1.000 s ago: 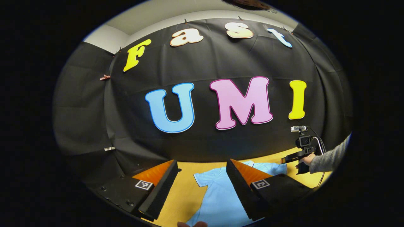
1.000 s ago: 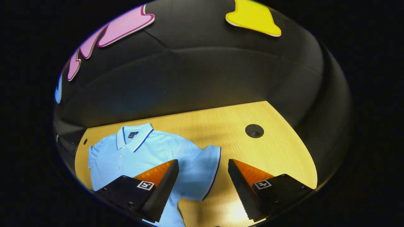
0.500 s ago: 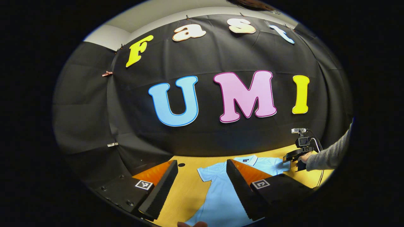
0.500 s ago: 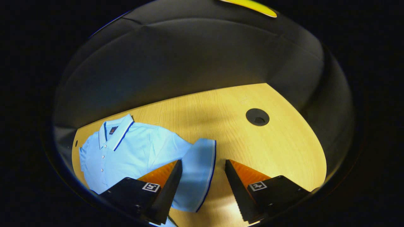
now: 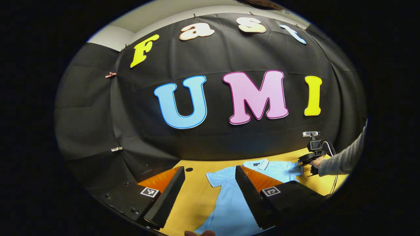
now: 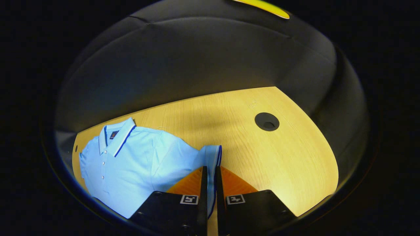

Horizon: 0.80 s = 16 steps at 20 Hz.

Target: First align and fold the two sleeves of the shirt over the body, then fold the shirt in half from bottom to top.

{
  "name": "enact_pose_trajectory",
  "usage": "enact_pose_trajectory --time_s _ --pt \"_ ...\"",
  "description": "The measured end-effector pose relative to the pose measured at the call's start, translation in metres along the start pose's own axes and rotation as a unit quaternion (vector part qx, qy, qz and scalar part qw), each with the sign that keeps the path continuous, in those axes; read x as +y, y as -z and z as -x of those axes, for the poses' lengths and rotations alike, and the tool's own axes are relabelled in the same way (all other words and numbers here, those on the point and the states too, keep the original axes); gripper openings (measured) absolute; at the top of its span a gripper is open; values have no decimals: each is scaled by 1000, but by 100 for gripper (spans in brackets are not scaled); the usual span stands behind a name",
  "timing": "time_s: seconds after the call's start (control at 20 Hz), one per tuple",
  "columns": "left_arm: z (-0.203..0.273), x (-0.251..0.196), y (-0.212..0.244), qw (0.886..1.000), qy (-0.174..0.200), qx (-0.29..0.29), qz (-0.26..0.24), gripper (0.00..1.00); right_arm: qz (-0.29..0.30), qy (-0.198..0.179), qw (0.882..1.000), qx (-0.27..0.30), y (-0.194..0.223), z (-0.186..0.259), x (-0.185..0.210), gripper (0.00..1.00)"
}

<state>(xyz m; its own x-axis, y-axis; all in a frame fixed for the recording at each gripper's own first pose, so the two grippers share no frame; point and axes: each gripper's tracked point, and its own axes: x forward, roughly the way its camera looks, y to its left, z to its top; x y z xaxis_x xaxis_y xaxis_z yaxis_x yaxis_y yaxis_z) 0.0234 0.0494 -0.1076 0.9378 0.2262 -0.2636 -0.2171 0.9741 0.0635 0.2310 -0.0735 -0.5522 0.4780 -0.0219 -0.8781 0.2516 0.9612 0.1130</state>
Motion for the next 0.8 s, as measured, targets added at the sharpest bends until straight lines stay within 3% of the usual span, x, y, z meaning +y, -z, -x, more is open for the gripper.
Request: enact_pose_trajectory --time_s 0.05,0.2,0.35,0.55,0.8 --pt "0 1 -1 1000 0 0 0 98 2 -8 1000 -1 -1 0 3 5" --pt "0 6 -1 1000 -2 -3 -2 98 8 -17 1000 -8 -4 2 6 5" --pt "1 11 2 1000 -5 -2 2 98 6 -41 998 -52 -33 19 28 5" --pt "5 19 5 1000 -11 -2 10 98 13 -98 991 -85 -50 50 90 5" --pt "16 38 7 1000 -26 -4 15 98 44 -180 979 -87 -32 77 188 5"
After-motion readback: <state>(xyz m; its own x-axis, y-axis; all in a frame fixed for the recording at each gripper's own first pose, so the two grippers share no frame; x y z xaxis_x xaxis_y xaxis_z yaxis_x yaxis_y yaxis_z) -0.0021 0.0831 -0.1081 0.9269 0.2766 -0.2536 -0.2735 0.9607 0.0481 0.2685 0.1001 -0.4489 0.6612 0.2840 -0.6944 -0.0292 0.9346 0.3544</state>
